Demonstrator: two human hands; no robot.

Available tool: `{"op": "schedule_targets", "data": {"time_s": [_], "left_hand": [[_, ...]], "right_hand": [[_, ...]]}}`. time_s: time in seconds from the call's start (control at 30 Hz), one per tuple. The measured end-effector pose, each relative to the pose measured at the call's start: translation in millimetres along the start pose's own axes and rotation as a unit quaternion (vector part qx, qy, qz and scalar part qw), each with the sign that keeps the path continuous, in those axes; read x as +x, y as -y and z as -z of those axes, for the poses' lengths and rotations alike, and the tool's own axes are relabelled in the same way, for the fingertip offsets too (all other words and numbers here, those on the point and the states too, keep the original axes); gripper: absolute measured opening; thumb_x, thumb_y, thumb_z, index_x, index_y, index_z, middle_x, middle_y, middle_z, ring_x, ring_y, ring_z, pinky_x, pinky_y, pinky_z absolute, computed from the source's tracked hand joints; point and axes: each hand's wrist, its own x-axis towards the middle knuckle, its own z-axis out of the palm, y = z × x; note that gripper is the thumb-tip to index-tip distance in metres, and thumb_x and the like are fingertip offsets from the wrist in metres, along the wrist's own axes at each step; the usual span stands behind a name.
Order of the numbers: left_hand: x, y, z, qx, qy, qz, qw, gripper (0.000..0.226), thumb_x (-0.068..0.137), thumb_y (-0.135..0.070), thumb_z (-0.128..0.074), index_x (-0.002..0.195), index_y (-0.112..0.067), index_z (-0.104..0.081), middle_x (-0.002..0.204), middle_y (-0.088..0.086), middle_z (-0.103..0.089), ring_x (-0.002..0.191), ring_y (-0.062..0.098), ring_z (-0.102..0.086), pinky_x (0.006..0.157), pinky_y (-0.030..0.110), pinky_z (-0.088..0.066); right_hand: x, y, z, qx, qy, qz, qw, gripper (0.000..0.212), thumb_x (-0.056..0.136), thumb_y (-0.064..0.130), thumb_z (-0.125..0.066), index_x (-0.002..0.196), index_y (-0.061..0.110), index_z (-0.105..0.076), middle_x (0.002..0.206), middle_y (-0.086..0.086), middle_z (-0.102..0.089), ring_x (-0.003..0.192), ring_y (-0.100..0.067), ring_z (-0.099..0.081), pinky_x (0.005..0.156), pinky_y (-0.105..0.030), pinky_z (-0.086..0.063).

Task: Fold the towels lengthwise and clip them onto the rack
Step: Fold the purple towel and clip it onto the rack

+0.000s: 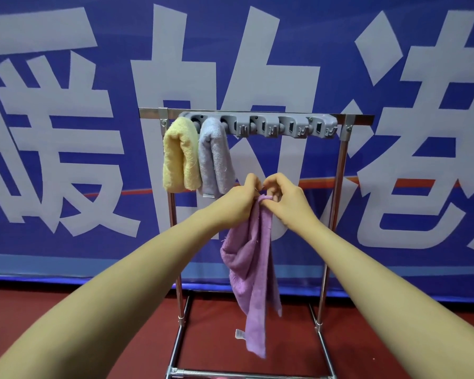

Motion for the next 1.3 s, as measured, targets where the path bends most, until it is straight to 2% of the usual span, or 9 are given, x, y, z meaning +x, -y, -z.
{"op": "schedule_targets", "data": {"time_s": [0.07, 0.17, 0.3, 0.47, 0.6, 0.8, 0.97, 1.13, 1.3], "left_hand": [[-1, 0, 0, -0.007, -0.001, -0.003, 1.0, 0.013, 0.095, -0.008, -0.04, 0.098, -0.012, -0.028, 0.085, 0.019, -0.063, 0.075, 0.033, -0.059, 0.068, 0.039, -0.045], [-2, -2, -1, -0.009, -0.021, 0.02, 1.0, 0.014, 0.095, -0.009, -0.039, 0.095, -0.013, -0.026, 0.084, 0.021, -0.062, 0.075, 0.034, -0.059, 0.067, 0.043, -0.046], [-6, -3, -4, 0.057, -0.074, 0.046, 0.995, 0.002, 0.095, -0.011, -0.036, 0.097, -0.01, -0.037, 0.084, 0.015, -0.061, 0.075, 0.035, -0.054, 0.06, 0.038, -0.037], [-20, 13, -22, 0.117, -0.131, -0.014, 0.984, 0.023, 0.092, -0.031, -0.039, 0.095, -0.011, -0.051, 0.091, 0.005, -0.057, 0.08, 0.027, -0.051, 0.068, 0.04, -0.041], [-28, 22, -32, 0.144, -0.126, -0.019, 0.981, 0.051, 0.084, -0.064, -0.034, 0.096, -0.02, -0.057, 0.091, -0.001, -0.054, 0.079, 0.021, -0.049, 0.072, 0.034, -0.041], [-28, 26, -35, 0.213, -0.052, 0.01, 0.976, 0.067, 0.075, -0.075, -0.022, 0.084, -0.023, -0.062, 0.079, -0.004, -0.04, 0.079, 0.021, -0.044, 0.074, 0.034, -0.038], [-31, 34, -31, 0.261, -0.007, 0.004, 0.965, 0.05, 0.087, -0.06, -0.041, 0.086, -0.015, -0.062, 0.09, 0.002, -0.045, 0.088, 0.024, -0.044, 0.078, 0.034, -0.034], [-28, 38, -16, 0.169, -0.068, 0.018, 0.983, 0.025, 0.086, -0.041, -0.053, 0.078, -0.018, -0.052, 0.088, 0.001, -0.052, 0.081, 0.023, -0.051, 0.075, 0.036, -0.039], [-24, 37, -12, 0.113, -0.096, 0.063, 0.987, 0.008, 0.079, -0.017, -0.062, 0.079, -0.015, -0.054, 0.08, -0.001, -0.06, 0.074, 0.027, -0.057, 0.064, 0.029, -0.03]], "right_hand": [[0, -1, -2, -0.036, 0.008, 0.018, 0.999, 0.02, 0.083, 0.007, -0.066, 0.103, 0.011, -0.064, 0.08, -0.001, -0.057, 0.066, -0.008, -0.047, 0.064, -0.017, -0.041], [-1, -5, -8, -0.076, -0.008, 0.041, 0.996, 0.009, 0.085, 0.012, -0.065, 0.092, 0.008, -0.069, 0.089, -0.004, -0.061, 0.078, -0.017, -0.056, 0.072, -0.034, -0.051], [-2, -2, -9, -0.116, -0.032, 0.048, 0.992, 0.01, 0.086, 0.018, -0.063, 0.079, 0.011, -0.061, 0.085, 0.003, -0.055, 0.077, -0.018, -0.054, 0.063, -0.04, -0.049], [5, 0, -2, -0.064, -0.074, 0.037, 0.995, 0.015, 0.084, 0.016, -0.061, 0.072, 0.013, -0.053, 0.076, 0.003, -0.054, 0.071, -0.022, -0.052, 0.063, -0.046, -0.048], [11, 3, 4, -0.029, -0.095, 0.006, 0.995, 0.014, 0.085, 0.014, -0.058, 0.073, 0.011, -0.051, 0.067, -0.003, -0.057, 0.067, -0.025, -0.053, 0.065, -0.049, -0.048], [12, 4, 9, -0.037, -0.134, -0.006, 0.99, 0.013, 0.086, 0.011, -0.055, 0.075, 0.01, -0.05, 0.069, -0.002, -0.056, 0.068, -0.023, -0.051, 0.064, -0.044, -0.045], [14, -8, 17, -0.055, -0.167, -0.028, 0.984, 0.012, 0.089, 0.012, -0.053, 0.078, 0.01, -0.05, 0.073, -0.002, -0.057, 0.071, -0.024, -0.054, 0.068, -0.045, -0.048], [12, -30, 23, -0.083, -0.169, -0.084, 0.979, 0.014, 0.092, 0.015, -0.052, 0.079, 0.013, -0.049, 0.074, -0.001, -0.058, 0.073, -0.025, -0.056, 0.07, -0.049, -0.051], [9, -37, 20, -0.089, -0.133, -0.117, 0.98, 0.013, 0.093, 0.017, -0.053, 0.081, 0.012, -0.05, 0.076, -0.002, -0.059, 0.071, -0.024, -0.058, 0.064, -0.047, -0.052]]}}
